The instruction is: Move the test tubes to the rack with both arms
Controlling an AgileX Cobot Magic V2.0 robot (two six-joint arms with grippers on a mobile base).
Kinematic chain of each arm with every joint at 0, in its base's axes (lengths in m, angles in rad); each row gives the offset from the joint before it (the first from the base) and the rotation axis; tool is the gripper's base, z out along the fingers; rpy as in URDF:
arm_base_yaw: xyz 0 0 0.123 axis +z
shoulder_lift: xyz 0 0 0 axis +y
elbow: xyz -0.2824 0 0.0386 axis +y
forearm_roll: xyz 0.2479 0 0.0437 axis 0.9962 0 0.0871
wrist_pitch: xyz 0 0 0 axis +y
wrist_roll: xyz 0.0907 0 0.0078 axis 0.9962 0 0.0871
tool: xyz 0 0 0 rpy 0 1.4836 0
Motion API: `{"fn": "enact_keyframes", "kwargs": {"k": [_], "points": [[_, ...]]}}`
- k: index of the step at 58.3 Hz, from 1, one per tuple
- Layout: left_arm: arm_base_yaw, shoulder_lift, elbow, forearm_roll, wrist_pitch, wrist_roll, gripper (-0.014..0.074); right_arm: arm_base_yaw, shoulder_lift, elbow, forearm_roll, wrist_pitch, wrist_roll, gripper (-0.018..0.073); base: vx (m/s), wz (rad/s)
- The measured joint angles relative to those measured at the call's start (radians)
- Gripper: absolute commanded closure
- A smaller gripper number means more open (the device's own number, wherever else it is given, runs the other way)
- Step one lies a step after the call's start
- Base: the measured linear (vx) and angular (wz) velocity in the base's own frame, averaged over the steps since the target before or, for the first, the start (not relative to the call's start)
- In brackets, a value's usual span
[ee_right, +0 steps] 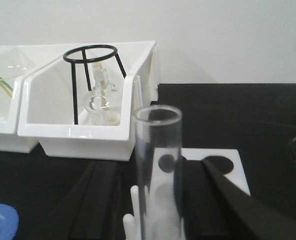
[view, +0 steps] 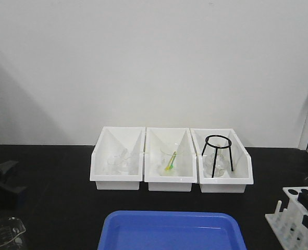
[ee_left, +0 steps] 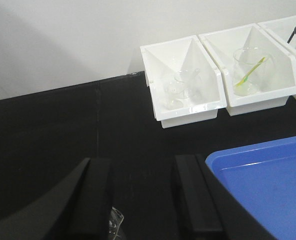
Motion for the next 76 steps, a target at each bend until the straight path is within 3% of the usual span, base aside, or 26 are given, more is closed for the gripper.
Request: {"fn": "enact_keyframes", "kwargs": {"k": [14, 35, 42, 50, 57, 65, 70, 76], "points": [[0.0, 0.0, 0.0, 0.0, 0.0, 0.0, 0.0207, 0.0, -0.008, 0.0, 0.035, -0.055, 0.0, 0.0088, 0.0, 0.0], [0.0, 0.0, 0.0, 0.0, 0.022, 0.0, 0.0207, -0.001, -0.226, 0.0, 0.19, -0.056, 0.014, 0.0095, 0.0, 0.0], [0.0, 0.0, 0.0, 0.0, 0.023, 0.0, 0.0213, -0.001, -0.32, 0.0, 0.19, -0.031, 0.079, 0.0153, 0.0, 0.0], [0.0, 0.0, 0.0, 0.0, 0.031, 0.006, 0.0279, -0.001, -0.479, 0.0, 0.139, 0.096, 0.168, 0.0349, 0.0, 0.0], [0.0, 0.0, 0.0, -0.031, 0.044, 0.066, 0.0425, -0.001, -0.632, 0.0, -0.012, 0.254, 0.327, 0.0573, 0.0, 0.0], [0.0, 0.0, 0.0, -0.149, 0.046, 0.201, 0.0622, -0.001, -0.777, 0.0, -0.35, 0.316, 0.666, 0.0568, 0.0, 0.0], [0.0, 0.0, 0.0, -0.231, 0.052, 0.291, 0.0619, 0.007, -0.845, 0.0, -0.569, 0.316, 0.92, 0.0568, 0.0, 0.0], [0.0, 0.0, 0.0, -0.315, 0.055, 0.377, 0.0618, 0.04, -0.916, 0.0, -0.799, 0.316, 1.144, 0.0568, 0.0, 0.0]]}}
